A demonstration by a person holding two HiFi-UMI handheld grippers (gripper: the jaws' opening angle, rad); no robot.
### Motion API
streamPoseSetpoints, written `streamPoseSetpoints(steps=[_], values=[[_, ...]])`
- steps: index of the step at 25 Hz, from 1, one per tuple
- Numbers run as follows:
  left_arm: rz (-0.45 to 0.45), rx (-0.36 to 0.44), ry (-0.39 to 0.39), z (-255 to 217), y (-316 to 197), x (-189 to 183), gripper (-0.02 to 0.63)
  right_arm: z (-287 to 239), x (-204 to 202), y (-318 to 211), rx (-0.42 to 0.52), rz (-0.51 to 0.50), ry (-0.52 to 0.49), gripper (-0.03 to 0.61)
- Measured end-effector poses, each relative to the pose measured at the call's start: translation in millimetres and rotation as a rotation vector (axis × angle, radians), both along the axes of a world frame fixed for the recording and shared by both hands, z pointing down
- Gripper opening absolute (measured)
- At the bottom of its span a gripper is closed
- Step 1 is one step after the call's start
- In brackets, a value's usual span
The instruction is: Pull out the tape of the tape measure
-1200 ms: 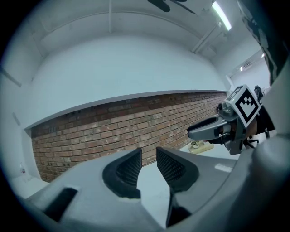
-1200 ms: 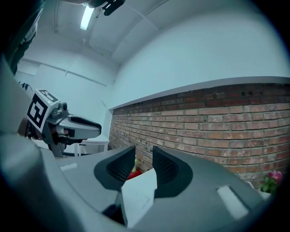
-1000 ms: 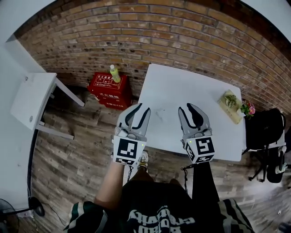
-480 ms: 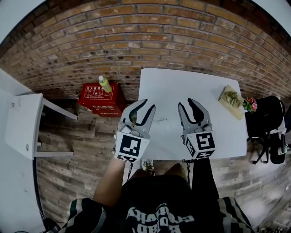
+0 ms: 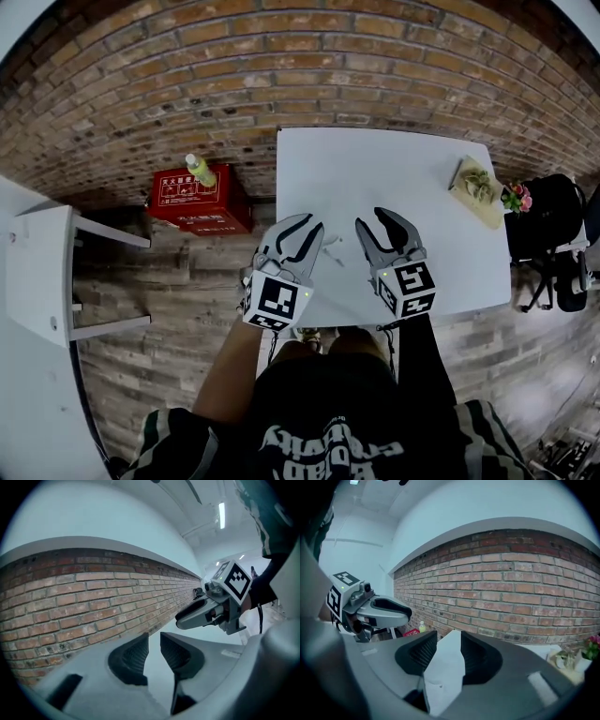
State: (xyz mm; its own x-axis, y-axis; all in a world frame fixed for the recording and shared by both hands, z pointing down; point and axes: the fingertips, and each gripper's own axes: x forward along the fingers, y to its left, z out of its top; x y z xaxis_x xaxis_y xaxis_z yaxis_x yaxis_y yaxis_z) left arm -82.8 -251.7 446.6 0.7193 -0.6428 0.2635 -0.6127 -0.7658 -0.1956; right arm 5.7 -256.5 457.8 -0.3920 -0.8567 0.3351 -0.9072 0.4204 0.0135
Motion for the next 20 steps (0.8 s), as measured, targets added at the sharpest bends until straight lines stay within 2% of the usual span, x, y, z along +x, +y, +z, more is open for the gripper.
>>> streamPoseSetpoints(steps=[4, 10, 15, 20], values=[[0.007, -0.076, -0.028, 35.6, -1.0, 3.1, 0.101, 35.6, -7.6, 1.6, -0.089, -0.038, 0.022, 0.175], [0.032, -0.14, -0.053, 69.0, -1.0, 13.5, 0.109, 86.6, -9.8, 5.5, -0.202, -0.062, 0.057, 0.179], [0.071, -0.175, -0.148, 112.2, 4.5, 20.1, 0.109, 126.9, -12.8, 11.8, -0.305, -0.087, 0.065, 0.199], [0.082, -0.242, -0.192, 150.2, 10.7, 21.6, 0.114, 156.6, -15.8, 18.2, -0.375, -0.101, 0.081, 0.207]])
